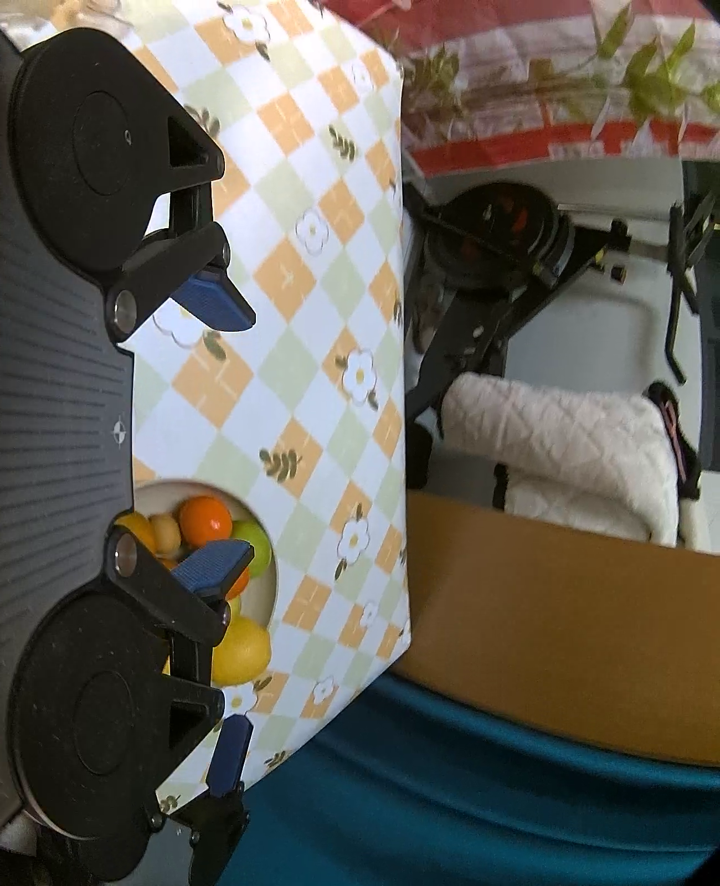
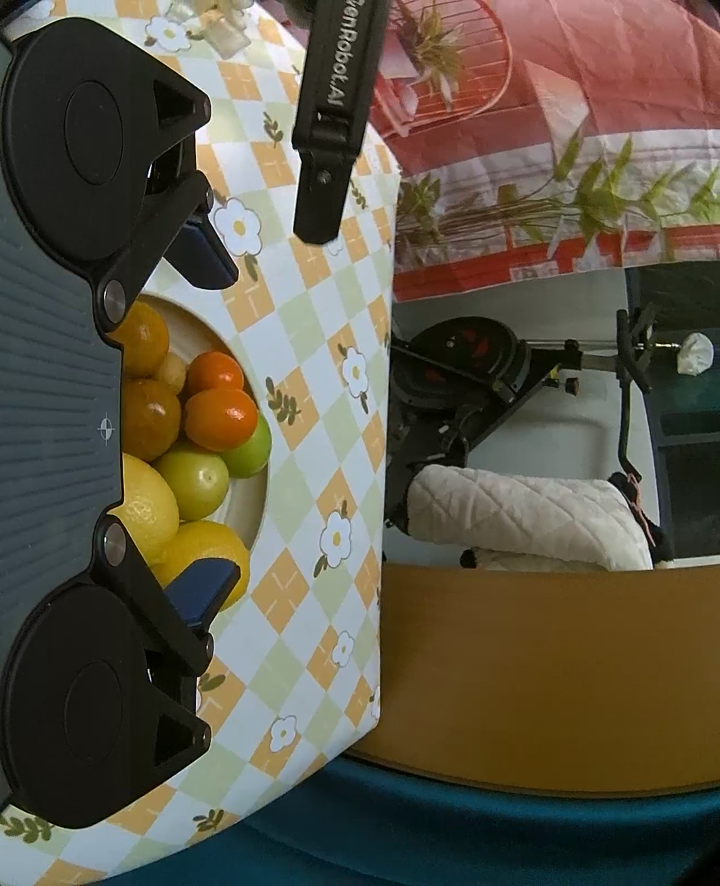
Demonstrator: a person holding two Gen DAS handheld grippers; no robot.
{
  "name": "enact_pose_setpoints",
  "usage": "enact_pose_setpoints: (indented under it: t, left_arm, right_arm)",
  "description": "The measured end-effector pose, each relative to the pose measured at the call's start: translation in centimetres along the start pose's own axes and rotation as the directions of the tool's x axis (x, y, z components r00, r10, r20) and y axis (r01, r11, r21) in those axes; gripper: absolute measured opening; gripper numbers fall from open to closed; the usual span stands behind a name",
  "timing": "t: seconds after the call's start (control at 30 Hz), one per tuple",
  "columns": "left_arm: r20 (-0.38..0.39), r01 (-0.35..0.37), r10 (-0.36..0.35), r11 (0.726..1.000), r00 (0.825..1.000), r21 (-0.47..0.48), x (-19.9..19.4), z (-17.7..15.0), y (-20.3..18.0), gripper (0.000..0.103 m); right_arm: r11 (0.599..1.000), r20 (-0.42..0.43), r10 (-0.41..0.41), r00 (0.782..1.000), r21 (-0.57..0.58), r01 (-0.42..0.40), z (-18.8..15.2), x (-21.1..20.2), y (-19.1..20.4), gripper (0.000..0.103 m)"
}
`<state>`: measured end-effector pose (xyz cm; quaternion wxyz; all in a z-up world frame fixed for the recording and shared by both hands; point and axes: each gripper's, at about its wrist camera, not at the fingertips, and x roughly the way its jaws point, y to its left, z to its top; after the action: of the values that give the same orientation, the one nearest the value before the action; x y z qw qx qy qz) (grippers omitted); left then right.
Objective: Organize fruits
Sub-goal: 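Withdraw both open tools from the full plate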
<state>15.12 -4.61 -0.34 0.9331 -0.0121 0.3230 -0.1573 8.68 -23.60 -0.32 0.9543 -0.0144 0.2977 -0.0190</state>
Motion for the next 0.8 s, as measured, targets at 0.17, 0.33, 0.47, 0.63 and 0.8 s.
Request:
enact_pose_setpoints:
  t: [0.17,0.33,0.47,0.63,0.8]
  left_arm:
    - [0.053,-0.052,0.052,0.999,0.997,0.004,-1.8,-0.3,0.3,0.086]
    - [0.057,-0.059,0.06,0.998,0.997,-0.025,-3.3,-0.6,0.9,0.089]
    - [0.036,-0.073,0.074,0.997,0.997,-0.024,-4.2,-0.8,1.0,0.089]
    - [0.029,-0.095,0.095,0.995,0.995,-0.008,-5.6,-1.1,0.7,0.089]
    - [0.045,-0.126,0.127,0.992,0.991,-0.025,-7.1,-1.3,1.1,0.089]
  right_arm:
    - [1.0,-0.011,-0.023,1.0,0.018,0.023,0.1,-0.6,0.2,0.102]
    - [0.999,-0.004,-0.027,1.0,0.047,0.027,0.2,-1.6,0.1,0.102]
    - [0.997,-0.03,-0.041,0.999,0.067,0.043,0.5,-2.5,0.2,0.102]
    - [0.996,-0.067,-0.044,0.997,0.078,0.049,0.7,-3.6,0.5,0.102]
    - [0.996,-0.07,-0.042,0.997,0.076,0.047,0.8,-5.2,1.0,0.102]
